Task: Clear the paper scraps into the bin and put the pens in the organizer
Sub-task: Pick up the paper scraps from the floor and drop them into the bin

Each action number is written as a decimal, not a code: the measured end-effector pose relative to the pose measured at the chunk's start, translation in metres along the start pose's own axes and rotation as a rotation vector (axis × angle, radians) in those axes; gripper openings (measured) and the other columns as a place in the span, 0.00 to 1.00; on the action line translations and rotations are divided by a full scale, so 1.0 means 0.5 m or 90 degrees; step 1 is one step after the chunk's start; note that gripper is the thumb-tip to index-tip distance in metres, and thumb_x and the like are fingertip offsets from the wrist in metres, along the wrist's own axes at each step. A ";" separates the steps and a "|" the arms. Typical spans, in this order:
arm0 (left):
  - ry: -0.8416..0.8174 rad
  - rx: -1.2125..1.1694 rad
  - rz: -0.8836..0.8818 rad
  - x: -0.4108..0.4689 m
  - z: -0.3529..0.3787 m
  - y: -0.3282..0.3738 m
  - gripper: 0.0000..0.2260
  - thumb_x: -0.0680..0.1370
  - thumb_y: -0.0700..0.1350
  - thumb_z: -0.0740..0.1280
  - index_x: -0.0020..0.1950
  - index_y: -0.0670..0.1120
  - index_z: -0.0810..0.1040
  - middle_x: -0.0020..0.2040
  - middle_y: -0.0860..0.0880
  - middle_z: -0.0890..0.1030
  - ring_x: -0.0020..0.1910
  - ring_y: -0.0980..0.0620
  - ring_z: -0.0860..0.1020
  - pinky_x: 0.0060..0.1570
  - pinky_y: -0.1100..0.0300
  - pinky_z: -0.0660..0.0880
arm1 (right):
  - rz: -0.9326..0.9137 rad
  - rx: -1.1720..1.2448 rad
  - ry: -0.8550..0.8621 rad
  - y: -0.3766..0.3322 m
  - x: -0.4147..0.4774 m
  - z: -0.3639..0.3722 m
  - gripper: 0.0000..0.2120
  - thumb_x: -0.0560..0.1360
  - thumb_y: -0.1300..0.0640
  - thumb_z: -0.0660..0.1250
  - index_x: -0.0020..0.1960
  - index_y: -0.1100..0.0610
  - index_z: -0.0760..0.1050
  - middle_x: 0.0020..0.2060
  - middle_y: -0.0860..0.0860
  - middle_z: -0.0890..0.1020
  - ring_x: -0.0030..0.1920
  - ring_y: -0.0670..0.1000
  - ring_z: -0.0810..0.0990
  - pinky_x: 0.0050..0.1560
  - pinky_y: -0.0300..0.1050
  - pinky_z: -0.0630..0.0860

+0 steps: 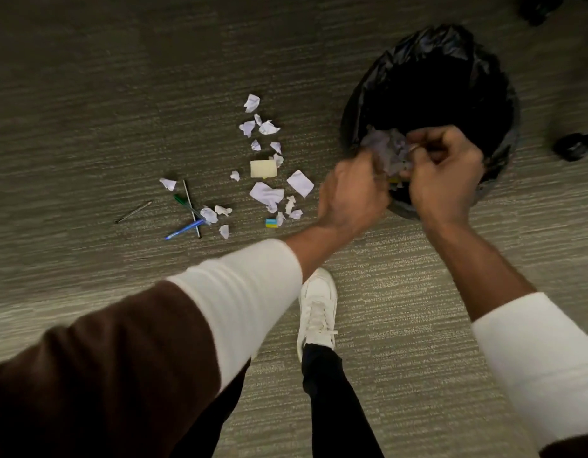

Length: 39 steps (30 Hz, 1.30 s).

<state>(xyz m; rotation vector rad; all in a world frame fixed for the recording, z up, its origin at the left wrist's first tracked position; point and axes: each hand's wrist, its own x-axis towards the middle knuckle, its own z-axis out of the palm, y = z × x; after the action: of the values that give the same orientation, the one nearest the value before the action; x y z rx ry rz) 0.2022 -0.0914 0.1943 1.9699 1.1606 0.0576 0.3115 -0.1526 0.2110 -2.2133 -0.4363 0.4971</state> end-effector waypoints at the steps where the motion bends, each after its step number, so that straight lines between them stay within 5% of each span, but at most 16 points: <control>1: -0.007 0.004 -0.026 -0.015 -0.004 -0.031 0.08 0.77 0.46 0.66 0.55 0.51 0.79 0.50 0.45 0.87 0.48 0.39 0.84 0.45 0.48 0.82 | -0.006 0.034 -0.032 0.002 -0.020 0.015 0.09 0.77 0.61 0.68 0.51 0.51 0.84 0.43 0.49 0.88 0.41 0.50 0.89 0.43 0.56 0.88; 8: -0.076 0.146 -0.167 -0.091 -0.020 -0.267 0.06 0.81 0.44 0.68 0.57 0.45 0.79 0.46 0.47 0.83 0.44 0.43 0.83 0.38 0.56 0.73 | -0.069 -0.100 -0.306 0.077 -0.120 0.176 0.08 0.78 0.61 0.73 0.56 0.54 0.82 0.46 0.48 0.87 0.42 0.52 0.88 0.41 0.56 0.87; 13: -0.161 0.294 -0.178 -0.060 0.018 -0.445 0.29 0.77 0.57 0.74 0.69 0.41 0.69 0.65 0.41 0.76 0.67 0.40 0.76 0.54 0.46 0.78 | -0.021 -0.340 -0.415 0.201 -0.115 0.299 0.29 0.74 0.46 0.78 0.70 0.51 0.72 0.58 0.57 0.82 0.55 0.60 0.84 0.55 0.53 0.84; 19: -0.190 0.360 -0.114 0.027 0.097 -0.598 0.51 0.71 0.65 0.76 0.81 0.39 0.56 0.81 0.37 0.60 0.82 0.36 0.58 0.72 0.41 0.71 | 0.075 -0.502 -0.402 0.349 -0.064 0.420 0.52 0.73 0.38 0.77 0.85 0.48 0.49 0.81 0.69 0.56 0.81 0.71 0.59 0.73 0.63 0.72; 26: -0.197 0.394 -0.022 0.076 0.184 -0.657 0.63 0.65 0.69 0.78 0.86 0.46 0.44 0.84 0.33 0.45 0.84 0.31 0.49 0.66 0.36 0.75 | 0.089 -0.454 -0.362 0.408 -0.049 0.525 0.58 0.68 0.30 0.77 0.86 0.47 0.48 0.83 0.70 0.40 0.82 0.77 0.40 0.79 0.71 0.55; 29: -0.177 0.409 0.039 0.074 0.203 -0.669 0.56 0.69 0.66 0.78 0.86 0.56 0.46 0.85 0.35 0.44 0.83 0.30 0.49 0.61 0.35 0.77 | 0.016 -0.487 -0.360 0.410 -0.063 0.565 0.59 0.67 0.27 0.72 0.86 0.48 0.48 0.84 0.69 0.44 0.82 0.76 0.39 0.79 0.75 0.48; 33: -0.171 0.431 0.078 0.064 0.201 -0.680 0.32 0.81 0.52 0.68 0.83 0.56 0.59 0.85 0.37 0.53 0.82 0.30 0.57 0.62 0.34 0.75 | -0.111 -0.512 -0.385 0.404 -0.090 0.580 0.47 0.74 0.42 0.74 0.85 0.44 0.53 0.83 0.70 0.45 0.81 0.77 0.42 0.78 0.74 0.54; 37: -0.149 0.403 0.178 0.042 0.194 -0.704 0.21 0.78 0.37 0.59 0.70 0.45 0.77 0.74 0.32 0.73 0.68 0.25 0.74 0.35 0.39 0.84 | -0.230 -0.607 -0.418 0.411 -0.113 0.580 0.32 0.85 0.55 0.62 0.86 0.51 0.53 0.83 0.70 0.52 0.82 0.76 0.50 0.78 0.70 0.63; 39: -0.111 0.380 0.226 0.033 0.195 -0.724 0.21 0.77 0.36 0.57 0.68 0.46 0.76 0.71 0.31 0.72 0.64 0.25 0.77 0.29 0.43 0.82 | -0.229 -0.617 -0.444 0.400 -0.118 0.575 0.28 0.86 0.59 0.56 0.85 0.56 0.55 0.82 0.68 0.55 0.81 0.74 0.55 0.75 0.68 0.69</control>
<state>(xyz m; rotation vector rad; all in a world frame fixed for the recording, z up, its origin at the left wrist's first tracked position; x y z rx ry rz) -0.0028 -0.0573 -0.1182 2.6276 0.7511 -0.3045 0.1499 -0.1188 -0.1037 -2.6798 -1.7015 1.0025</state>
